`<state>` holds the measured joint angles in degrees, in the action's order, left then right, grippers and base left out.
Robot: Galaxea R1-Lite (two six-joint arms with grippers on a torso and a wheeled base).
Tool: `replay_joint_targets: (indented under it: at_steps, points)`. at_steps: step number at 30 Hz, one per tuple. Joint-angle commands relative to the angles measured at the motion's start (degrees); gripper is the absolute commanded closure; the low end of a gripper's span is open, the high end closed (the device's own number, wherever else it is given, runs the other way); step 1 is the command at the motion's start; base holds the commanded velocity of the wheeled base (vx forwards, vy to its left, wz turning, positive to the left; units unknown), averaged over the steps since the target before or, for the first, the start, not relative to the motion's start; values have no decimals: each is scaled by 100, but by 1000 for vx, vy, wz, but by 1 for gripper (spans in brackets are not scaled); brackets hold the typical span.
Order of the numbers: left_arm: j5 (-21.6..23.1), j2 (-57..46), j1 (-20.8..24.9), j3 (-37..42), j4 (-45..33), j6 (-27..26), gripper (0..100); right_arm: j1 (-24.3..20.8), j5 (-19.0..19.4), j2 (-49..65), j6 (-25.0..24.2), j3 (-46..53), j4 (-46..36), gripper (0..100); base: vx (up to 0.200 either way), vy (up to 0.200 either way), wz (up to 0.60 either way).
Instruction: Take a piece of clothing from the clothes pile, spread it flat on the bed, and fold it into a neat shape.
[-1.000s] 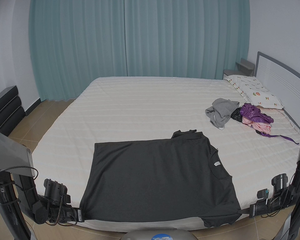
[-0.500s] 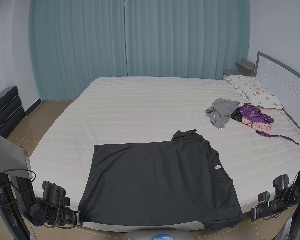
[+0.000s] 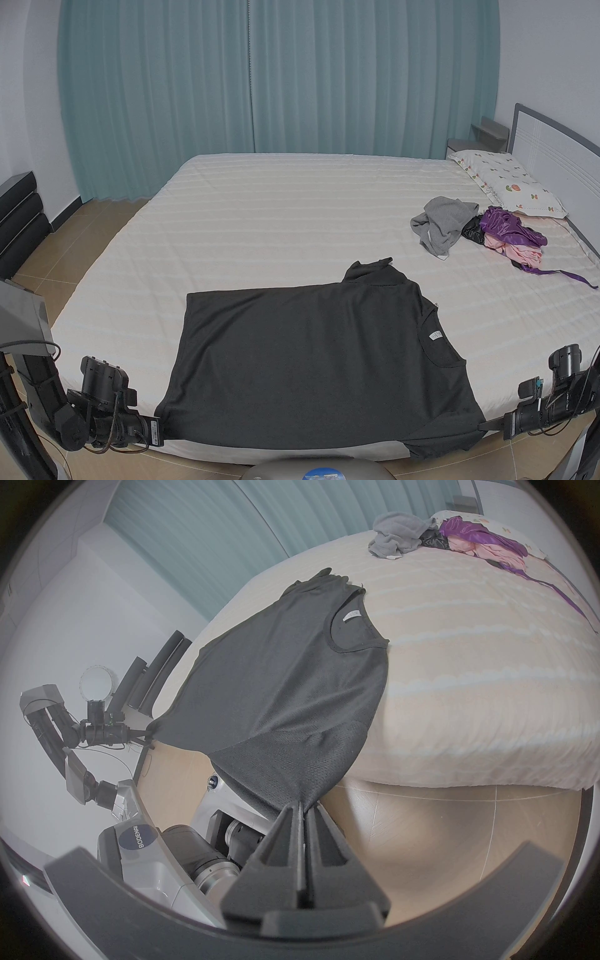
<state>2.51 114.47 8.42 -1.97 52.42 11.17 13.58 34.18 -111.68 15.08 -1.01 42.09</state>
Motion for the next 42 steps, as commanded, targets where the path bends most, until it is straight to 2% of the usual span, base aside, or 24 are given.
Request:
replay_joint_targets:
  at_steps: [1,3,8,10,13,17,21,26,33,42]
  points:
    - [4,-171,-16,-163,5,131,100,4,36,6,-14,31,80,100,0,0,0]
    - [-5,-302,-16,-374,-4,501,100,4,36,-29,-23,-13,247,100,0,0,0]
    - [-5,-461,-60,-673,-21,887,100,-31,62,-3,-295,-136,589,100,0,0,0]
    - [-5,-575,-95,-822,-39,1133,100,-57,62,23,-831,-373,748,100,0,0,0]
    - [-5,-628,-104,-945,-39,1335,100,-92,53,6,-1297,-540,897,100,0,0,0]
    - [-14,-628,-95,-1068,-39,1634,100,-172,53,-29,-1684,-743,1099,100,0,0,0]
    - [-31,-689,-122,-1086,-48,1669,100,-242,27,32,-2167,-936,1187,100,0,0,0]
    - [-31,-856,-166,-1077,-83,1669,100,-277,1,23,-2308,-962,1345,100,0,0,0]
    - [-31,-1041,-174,-1191,-742,1661,100,-347,53,243,-2317,-822,1398,100,0,0,0]
    - [39,-883,-262,-1358,-786,1705,100,-391,18,208,-2325,-1015,1363,100,0,0,0]
